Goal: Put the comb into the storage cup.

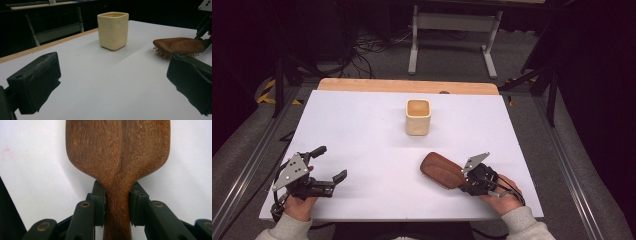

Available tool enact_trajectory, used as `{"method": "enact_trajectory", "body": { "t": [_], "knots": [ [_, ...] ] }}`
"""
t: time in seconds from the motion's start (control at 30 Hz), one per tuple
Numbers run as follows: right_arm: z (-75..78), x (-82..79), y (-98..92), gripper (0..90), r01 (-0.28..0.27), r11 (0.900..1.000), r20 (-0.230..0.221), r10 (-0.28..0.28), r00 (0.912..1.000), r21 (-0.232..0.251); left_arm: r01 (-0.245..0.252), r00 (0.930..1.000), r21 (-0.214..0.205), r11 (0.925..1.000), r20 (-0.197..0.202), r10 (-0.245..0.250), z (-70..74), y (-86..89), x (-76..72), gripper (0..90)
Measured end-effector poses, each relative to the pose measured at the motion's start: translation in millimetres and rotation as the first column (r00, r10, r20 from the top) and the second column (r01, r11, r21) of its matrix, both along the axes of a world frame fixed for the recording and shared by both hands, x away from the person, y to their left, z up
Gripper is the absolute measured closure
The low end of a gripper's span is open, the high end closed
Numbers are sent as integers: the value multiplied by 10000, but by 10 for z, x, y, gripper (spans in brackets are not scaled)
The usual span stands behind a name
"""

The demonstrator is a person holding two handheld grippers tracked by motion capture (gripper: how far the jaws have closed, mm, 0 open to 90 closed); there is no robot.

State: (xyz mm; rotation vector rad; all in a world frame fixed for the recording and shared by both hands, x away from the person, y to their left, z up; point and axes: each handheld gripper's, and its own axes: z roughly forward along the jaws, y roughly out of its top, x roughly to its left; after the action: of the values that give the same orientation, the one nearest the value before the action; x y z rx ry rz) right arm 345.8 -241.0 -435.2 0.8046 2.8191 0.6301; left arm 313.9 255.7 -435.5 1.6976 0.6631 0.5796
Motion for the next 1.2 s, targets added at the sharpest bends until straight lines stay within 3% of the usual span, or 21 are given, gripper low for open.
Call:
{"method": "enact_trajectory", "body": {
  "t": [0.17,0.7,1.0,1.2],
  "knots": [
    [-3,-3,-17,711,-41,9999,27,40,10000,102,-69,9997,297,9995,-212,75,-1,-17,7,1],
    [-2,-55,15,718,-80,9996,794,59,9968,257,226,9991,393,9990,-369,-211,-3,-25,6,13],
    [98,-76,66,718,-184,9968,1664,53,9860,777,433,9975,183,9989,-562,-422,13,-35,24,9],
    [202,-85,151,718,-317,9913,2480,-10,9688,1276,549,9966,262,9981,-628,-532,63,-85,39,9]
  ]
}}
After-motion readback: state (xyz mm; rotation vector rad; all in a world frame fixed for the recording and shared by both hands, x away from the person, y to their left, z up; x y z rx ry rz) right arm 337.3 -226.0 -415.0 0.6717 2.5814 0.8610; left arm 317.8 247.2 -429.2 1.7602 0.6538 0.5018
